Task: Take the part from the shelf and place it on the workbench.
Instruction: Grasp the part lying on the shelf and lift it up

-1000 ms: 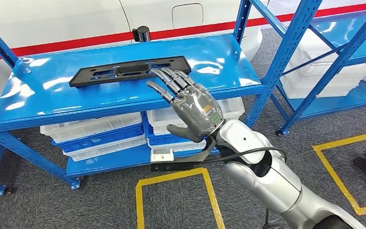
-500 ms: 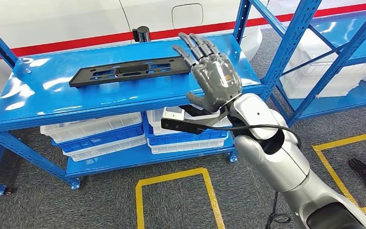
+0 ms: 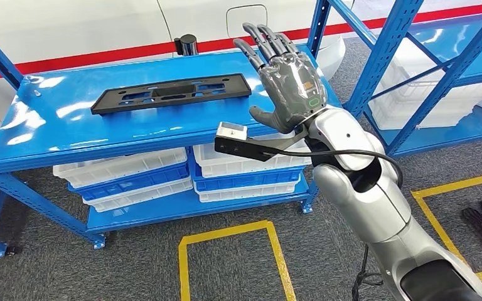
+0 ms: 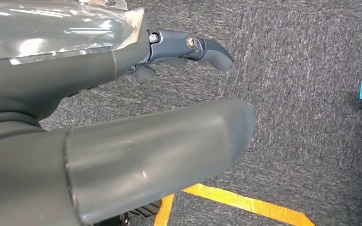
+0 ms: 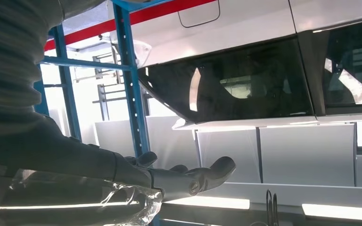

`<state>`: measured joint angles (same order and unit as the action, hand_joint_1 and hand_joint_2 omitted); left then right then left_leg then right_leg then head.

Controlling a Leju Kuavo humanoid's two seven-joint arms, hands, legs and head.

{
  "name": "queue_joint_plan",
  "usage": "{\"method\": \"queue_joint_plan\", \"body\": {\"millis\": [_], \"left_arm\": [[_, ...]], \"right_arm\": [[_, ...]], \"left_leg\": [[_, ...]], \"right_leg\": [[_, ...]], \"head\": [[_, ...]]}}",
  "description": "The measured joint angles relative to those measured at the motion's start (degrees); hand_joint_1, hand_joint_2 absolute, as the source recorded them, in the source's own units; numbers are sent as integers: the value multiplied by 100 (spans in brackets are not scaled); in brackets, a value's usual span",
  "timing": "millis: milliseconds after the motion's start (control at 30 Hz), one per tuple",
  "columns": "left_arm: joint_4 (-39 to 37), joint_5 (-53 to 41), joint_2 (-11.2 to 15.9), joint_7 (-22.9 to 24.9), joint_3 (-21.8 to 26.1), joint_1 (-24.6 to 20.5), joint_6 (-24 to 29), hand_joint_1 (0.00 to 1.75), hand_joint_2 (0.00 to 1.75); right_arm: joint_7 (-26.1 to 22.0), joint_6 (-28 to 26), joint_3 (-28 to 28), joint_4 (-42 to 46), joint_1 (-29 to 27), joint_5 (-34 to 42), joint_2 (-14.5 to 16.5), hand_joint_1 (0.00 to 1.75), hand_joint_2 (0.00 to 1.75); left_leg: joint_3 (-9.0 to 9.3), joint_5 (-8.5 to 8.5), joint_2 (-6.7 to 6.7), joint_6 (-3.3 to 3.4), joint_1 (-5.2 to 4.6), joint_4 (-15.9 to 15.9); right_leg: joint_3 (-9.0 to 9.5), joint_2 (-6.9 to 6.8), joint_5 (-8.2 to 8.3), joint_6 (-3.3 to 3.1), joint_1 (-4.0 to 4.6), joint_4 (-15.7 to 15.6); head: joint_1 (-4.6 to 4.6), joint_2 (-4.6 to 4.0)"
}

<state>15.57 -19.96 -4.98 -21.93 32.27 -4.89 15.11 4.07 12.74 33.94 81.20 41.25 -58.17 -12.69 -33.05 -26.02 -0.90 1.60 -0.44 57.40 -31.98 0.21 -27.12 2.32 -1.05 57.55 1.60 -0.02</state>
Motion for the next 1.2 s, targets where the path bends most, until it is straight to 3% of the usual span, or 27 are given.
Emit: {"method": "queue_joint_plan", "body": {"millis": [500, 767, 867, 933, 1000, 1100, 1133, 1167, 1200], "left_arm": [[47, -128, -45, 86, -97, -19, 26, 0, 0], [85, -158, -63, 123, -150, -18, 27, 0, 0], [107, -161, -66, 148, -166, -17, 27, 0, 0], [130, -161, -81, 157, -173, -12, 26, 0, 0], [142, -161, -94, 162, -174, -9, 24, 0, 0], [144, -160, -100, 166, -174, -4, 19, 0, 0], [144, -160, -104, 167, -174, 0, 15, 0, 0], [144, -158, -109, 167, -174, 4, 12, 0, 0], [144, -157, -114, 167, -173, 8, 9, 0, 0]], "right_arm": [[-275, 208, 745, 0, -174, -104, 427, 0, 175], [-277, 212, 907, 0, -197, -64, 499, 0, 175], [-252, 214, 897, -1, -202, -54, 488, 0, 175], [-225, 211, 850, 6, -203, -51, 456, 0, 175], [-205, 207, 787, 12, -194, -47, 400, 0, 175], [-198, 206, 755, 9, -239, -45, 316, 0, 175], [-193, 205, 750, 8, -266, -45, 296, 0, 175], [-181, 202, 740, 7, -284, -45, 279, 0, 175], [-159, 195, 717, 7, -291, -45, 262, 0, 175]], "left_leg": [[0, 0, 1, 0, 1, -1], [0, 0, 1, 0, 0, 0], [-12, -22, 0, 60, -17, 14], [70, 25, 9, 116, 24, -120], [186, 91, 27, 154, 79, -277], [220, 85, 34, 147, 97, -304], [228, 67, 29, 124, 108, -299], [243, 42, 22, 92, 127, -289], [263, 5, 14, 49, 153, -265]], "right_leg": [[-1, 0, 0, 0, 1, 0], [-1, 0, 0, 0, -1, 0], [5, 0, 20, 39, -41, -43], [2, -2, 11, 56, -14, -37], [-189, -5, -151, 38, 21, 358], [-816, -5, -475, 39, -5, 1434], [-920, -6, -453, 82, -27, 1538], [-906, -8, -336, 150, -51, 1411], [-770, -11, -141, 235, -81, 1055]], "head": [[1, 0], [-1, 0], [-1, 0], [-2, 1], [4, 1], [10, 0], [9, 0], [9, 0], [9, 0]]}}
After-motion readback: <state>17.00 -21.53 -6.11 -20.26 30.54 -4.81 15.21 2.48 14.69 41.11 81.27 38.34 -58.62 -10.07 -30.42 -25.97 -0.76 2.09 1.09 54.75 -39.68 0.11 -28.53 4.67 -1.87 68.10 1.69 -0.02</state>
